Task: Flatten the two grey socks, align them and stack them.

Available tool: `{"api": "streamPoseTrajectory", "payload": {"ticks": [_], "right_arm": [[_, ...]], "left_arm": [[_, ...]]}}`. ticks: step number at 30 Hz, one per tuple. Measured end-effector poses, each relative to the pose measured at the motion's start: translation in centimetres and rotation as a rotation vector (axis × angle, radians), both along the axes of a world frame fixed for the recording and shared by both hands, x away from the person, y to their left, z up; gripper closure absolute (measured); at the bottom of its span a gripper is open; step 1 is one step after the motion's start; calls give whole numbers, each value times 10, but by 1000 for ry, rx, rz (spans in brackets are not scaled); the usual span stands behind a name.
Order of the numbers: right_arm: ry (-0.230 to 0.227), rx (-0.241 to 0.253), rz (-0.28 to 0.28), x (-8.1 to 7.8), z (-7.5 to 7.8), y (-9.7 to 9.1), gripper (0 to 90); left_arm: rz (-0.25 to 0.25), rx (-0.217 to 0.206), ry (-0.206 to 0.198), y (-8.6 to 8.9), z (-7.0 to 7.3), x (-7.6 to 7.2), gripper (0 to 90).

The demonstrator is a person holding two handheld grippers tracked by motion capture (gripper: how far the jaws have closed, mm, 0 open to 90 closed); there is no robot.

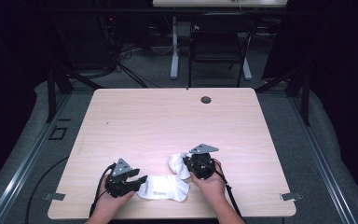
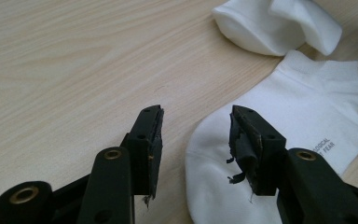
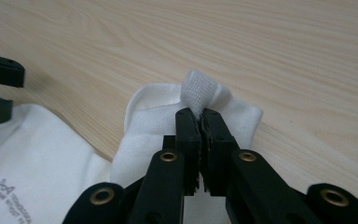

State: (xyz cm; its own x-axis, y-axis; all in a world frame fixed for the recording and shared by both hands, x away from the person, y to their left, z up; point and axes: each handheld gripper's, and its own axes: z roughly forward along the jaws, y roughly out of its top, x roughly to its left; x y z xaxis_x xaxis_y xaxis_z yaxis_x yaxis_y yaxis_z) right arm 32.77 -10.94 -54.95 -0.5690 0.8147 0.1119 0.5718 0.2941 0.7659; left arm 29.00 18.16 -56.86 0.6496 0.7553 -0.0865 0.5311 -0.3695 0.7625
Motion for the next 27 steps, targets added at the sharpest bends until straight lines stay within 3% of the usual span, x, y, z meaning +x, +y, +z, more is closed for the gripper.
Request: {"api": "streamPoseTrajectory", "payload": {"ticks": [6, 12, 17, 21, 23, 25, 27], "right_arm": [[-6, 34, 7, 1, 5, -3, 870], [4, 68, 8, 3, 6, -8, 871], [-2, 69, 9, 2, 5, -8, 871], [7, 75, 20, 3, 4, -9, 871], [14, 77, 21, 4, 2, -8, 871], [12, 80, 23, 4, 1, -7, 870], [10, 82, 25, 5, 1, -6, 870]], "left_arm": [[-4, 5, -10, -5, 4, 3, 541], [-6, -6, -27, -16, 14, 15, 575], [-14, -16, -28, -35, 17, 29, 658], [-37, 8, -35, -56, 20, 39, 822], [-40, 15, -34, -62, 20, 42, 853], [-24, 5, -25, -67, 20, 46, 845], [-12, 7, -17, -70, 20, 49, 776]]}}
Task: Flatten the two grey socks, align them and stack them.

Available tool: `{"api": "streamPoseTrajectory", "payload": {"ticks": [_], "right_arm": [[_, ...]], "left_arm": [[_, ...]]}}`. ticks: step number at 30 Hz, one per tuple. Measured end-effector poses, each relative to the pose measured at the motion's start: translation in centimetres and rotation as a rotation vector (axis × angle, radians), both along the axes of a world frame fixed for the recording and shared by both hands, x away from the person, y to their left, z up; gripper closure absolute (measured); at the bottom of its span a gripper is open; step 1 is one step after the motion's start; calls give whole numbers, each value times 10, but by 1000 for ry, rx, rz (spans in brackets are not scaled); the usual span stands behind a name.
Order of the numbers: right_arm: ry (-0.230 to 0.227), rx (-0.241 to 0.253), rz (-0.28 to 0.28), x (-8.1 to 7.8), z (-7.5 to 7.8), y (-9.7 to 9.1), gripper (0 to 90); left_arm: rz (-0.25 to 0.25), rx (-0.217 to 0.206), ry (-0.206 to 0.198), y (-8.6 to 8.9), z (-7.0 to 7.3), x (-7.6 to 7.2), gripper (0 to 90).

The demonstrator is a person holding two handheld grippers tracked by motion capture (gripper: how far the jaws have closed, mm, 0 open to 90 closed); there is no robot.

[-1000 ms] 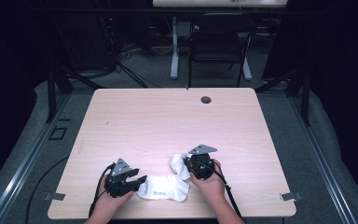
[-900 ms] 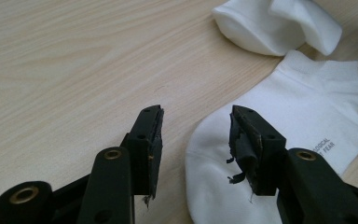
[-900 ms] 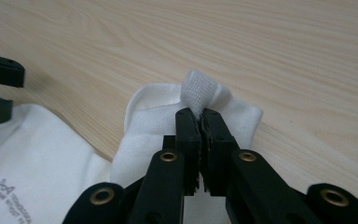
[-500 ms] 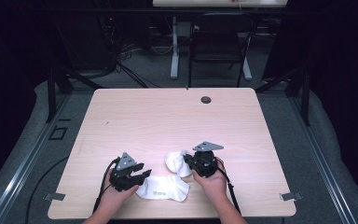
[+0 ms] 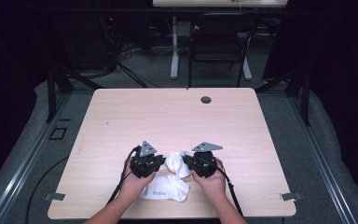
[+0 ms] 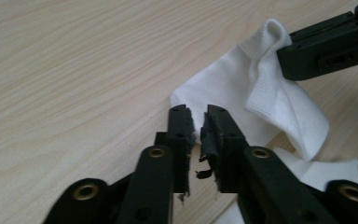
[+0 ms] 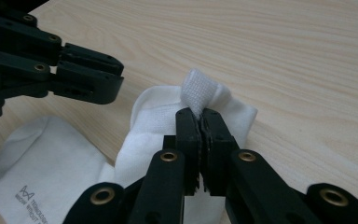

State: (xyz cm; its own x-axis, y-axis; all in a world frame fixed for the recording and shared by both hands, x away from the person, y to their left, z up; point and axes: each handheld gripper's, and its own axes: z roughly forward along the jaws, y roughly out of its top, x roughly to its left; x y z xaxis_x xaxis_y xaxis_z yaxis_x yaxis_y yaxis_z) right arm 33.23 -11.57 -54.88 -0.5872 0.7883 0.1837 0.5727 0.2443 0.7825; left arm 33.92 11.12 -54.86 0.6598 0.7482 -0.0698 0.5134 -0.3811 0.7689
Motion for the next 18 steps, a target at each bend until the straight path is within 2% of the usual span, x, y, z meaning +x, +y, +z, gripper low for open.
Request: {"api": "streamPoseTrajectory", "payload": {"ticks": [5, 9, 11, 14, 18], "right_arm": [[1, -2, 3, 0, 1, -1, 870], [-2, 6, -5, 0, 1, -1, 870], [0, 0, 0, 0, 1, -1, 870], [-1, 1, 4, 0, -1, 0, 870], [-8, 0, 6, -1, -1, 0, 870]], "left_arm": [[11, 8, 4, -5, -2, 7, 667], [21, 17, 34, -8, -8, 13, 663], [27, 45, 46, -10, -14, 16, 664], [22, 72, 55, -12, -17, 16, 700], [15, 96, 58, -10, -18, 15, 887]]}}
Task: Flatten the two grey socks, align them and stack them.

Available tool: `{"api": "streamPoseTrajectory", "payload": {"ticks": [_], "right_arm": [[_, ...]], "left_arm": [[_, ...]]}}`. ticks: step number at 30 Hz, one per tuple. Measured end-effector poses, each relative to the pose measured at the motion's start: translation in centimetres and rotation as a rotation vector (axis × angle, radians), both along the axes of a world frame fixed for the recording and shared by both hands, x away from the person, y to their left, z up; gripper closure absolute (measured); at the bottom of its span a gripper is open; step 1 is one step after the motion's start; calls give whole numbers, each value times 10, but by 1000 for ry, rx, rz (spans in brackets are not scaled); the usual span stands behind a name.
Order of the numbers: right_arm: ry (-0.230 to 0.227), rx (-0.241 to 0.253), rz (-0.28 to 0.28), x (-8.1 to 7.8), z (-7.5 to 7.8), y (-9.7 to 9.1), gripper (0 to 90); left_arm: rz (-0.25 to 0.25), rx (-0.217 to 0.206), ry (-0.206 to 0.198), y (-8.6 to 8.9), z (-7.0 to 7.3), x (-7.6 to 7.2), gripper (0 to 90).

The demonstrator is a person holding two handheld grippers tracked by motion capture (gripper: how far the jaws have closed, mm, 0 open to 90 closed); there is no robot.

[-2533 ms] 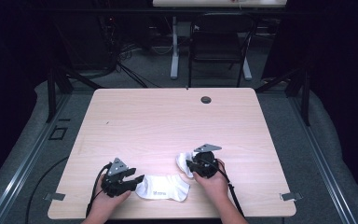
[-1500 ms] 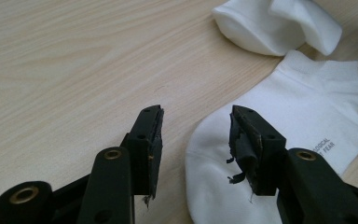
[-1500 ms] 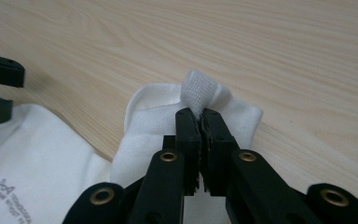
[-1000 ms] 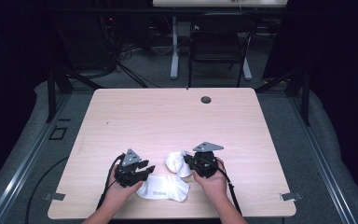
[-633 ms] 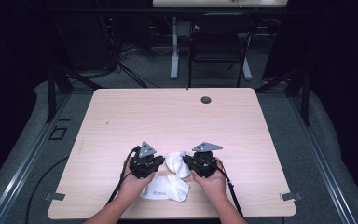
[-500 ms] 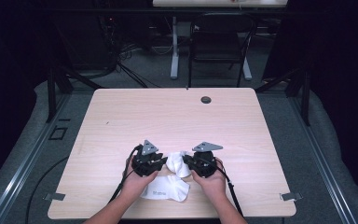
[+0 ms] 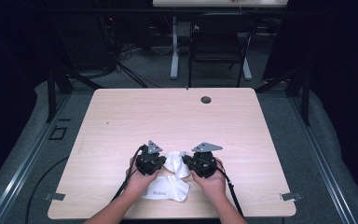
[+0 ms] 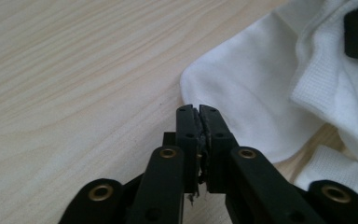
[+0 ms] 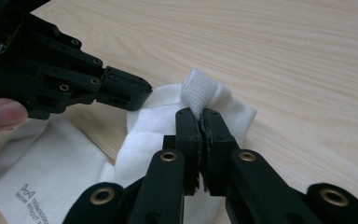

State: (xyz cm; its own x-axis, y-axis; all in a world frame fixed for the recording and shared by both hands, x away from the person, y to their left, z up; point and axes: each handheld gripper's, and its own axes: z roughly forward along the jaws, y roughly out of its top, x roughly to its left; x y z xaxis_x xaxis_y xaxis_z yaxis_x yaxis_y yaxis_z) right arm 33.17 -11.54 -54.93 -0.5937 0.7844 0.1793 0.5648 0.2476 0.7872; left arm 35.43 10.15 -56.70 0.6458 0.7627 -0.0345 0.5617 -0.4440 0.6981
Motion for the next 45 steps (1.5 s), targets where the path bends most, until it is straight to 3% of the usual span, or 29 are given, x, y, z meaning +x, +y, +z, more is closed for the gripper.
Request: {"api": "streamPoseTrajectory", "payload": {"ticks": [4, 13, 17, 22, 25, 26, 29, 30, 31, 33, 34, 35, 36, 37, 40, 42, 45], "right_arm": [[-2, 1, 1, 0, 2, -3, 869], [-4, 5, -32, 4, 2, -16, 869], [28, -2, -48, 9, -6, -22, 869], [80, -58, -57, 15, -23, -20, 816], [72, -59, -74, 16, -22, -22, 779], [58, -25, -102, 14, -17, -26, 749], [36, -11, -121, 11, -10, -28, 742], [5, 16, -99, 6, -2, -24, 742], [5, 16, -99, 6, -2, -24, 742], [-12, 27, -38, -1, 5, -14, 743], [-17, 22, 40, -8, 6, 3, 752], [-17, 22, 40, -8, 6, 3, 752], [-18, -23, 91, -13, 3, 18, 759], [-18, -23, 91, -13, 3, 18, 759], [-10, -108, 116, -15, -7, 36, 774], [0, -163, 80, -11, -17, 36, 791], [11, -167, 36, -8, -19, 28, 802]], "left_arm": [[15, 0, -24, 6, 2, -2, 898], [52, -26, -25, 27, 9, -5, 900], [52, -23, -10, 32, 7, -5, 900], [49, -13, -4, 32, 3, -6, 900], [51, -13, -6, 32, 2, -6, 899], [51, -13, -5, 33, 2, -5, 900], [53, -15, -3, 33, 2, -5, 900], [53, -13, -6, 32, 2, -5, 900], [53, -13, -6, 32, 2, -5, 900], [53, -11, -2, 32, 2, -6, 900], [52, -8, -3, 32, 2, -5, 899], [52, -8, -3, 32, 2, -5, 900], [56, -10, 0, 32, 2, -5, 900], [56, -10, 0, 32, 2, -5, 900], [57, -7, -1, 33, 2, -5, 900], [62, -12, -2, 35, 2, -5, 900], [63, -9, 0, 38, 1, -5, 900]]}}
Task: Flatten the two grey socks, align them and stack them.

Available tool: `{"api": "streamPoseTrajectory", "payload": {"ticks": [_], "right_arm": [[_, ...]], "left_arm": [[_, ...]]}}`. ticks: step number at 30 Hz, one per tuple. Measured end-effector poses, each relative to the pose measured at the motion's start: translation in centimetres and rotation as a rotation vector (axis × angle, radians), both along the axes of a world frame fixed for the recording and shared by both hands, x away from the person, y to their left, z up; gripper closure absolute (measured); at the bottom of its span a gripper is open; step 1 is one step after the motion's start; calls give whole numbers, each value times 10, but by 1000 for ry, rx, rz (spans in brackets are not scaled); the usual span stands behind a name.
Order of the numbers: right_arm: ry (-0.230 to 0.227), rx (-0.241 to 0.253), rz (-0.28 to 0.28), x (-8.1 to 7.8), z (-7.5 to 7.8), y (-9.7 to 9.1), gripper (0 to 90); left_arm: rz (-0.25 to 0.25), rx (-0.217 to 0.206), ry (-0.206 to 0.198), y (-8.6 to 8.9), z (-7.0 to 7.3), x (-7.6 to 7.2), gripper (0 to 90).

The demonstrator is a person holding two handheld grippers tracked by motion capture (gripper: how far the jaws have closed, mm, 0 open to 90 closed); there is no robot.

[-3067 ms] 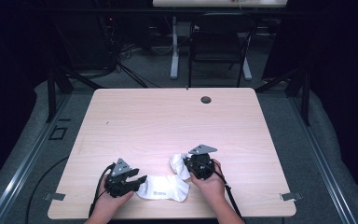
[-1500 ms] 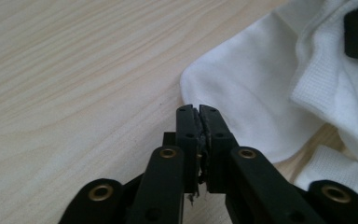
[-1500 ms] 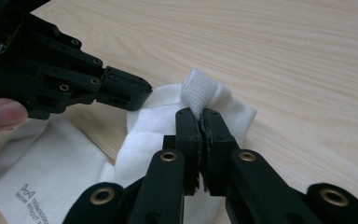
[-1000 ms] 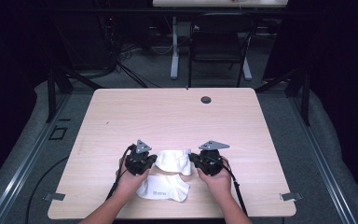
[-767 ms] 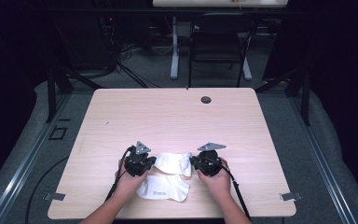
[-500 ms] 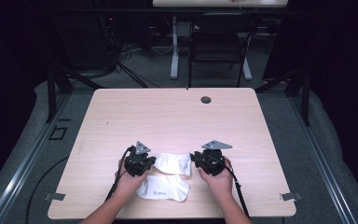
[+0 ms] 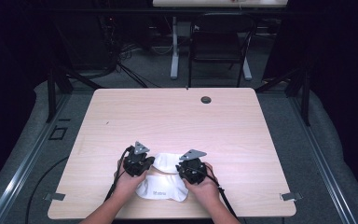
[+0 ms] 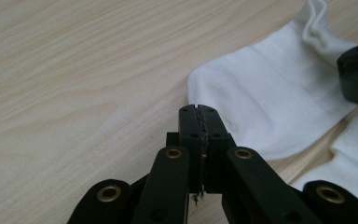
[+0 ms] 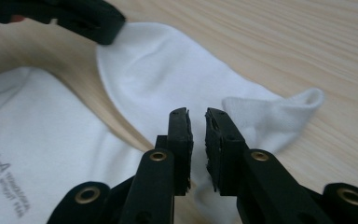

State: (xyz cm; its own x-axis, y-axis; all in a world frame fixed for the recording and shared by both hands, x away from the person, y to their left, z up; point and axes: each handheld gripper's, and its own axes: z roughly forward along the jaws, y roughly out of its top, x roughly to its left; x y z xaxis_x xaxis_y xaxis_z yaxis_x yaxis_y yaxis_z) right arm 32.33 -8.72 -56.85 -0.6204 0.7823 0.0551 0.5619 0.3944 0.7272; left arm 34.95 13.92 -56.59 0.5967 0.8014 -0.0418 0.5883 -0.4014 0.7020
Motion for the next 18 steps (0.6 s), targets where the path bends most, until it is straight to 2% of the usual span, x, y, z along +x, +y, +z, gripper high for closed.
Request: {"api": "streamPoseTrajectory", "payload": {"ticks": [3, 6, 13, 18], "right_arm": [[-1, 26, -53, 3, 3, -13, 807], [-2, 27, -74, 4, 4, -18, 807], [14, 25, -109, 7, 3, -29, 803], [54, 23, -118, 10, -4, -34, 796]], "left_arm": [[8, -3, 3, 3, -1, 0, 900], [14, -3, 1, 5, -1, 0, 900], [22, 1, 2, 10, -1, 0, 899], [34, -2, 8, 14, -2, 1, 899]]}}
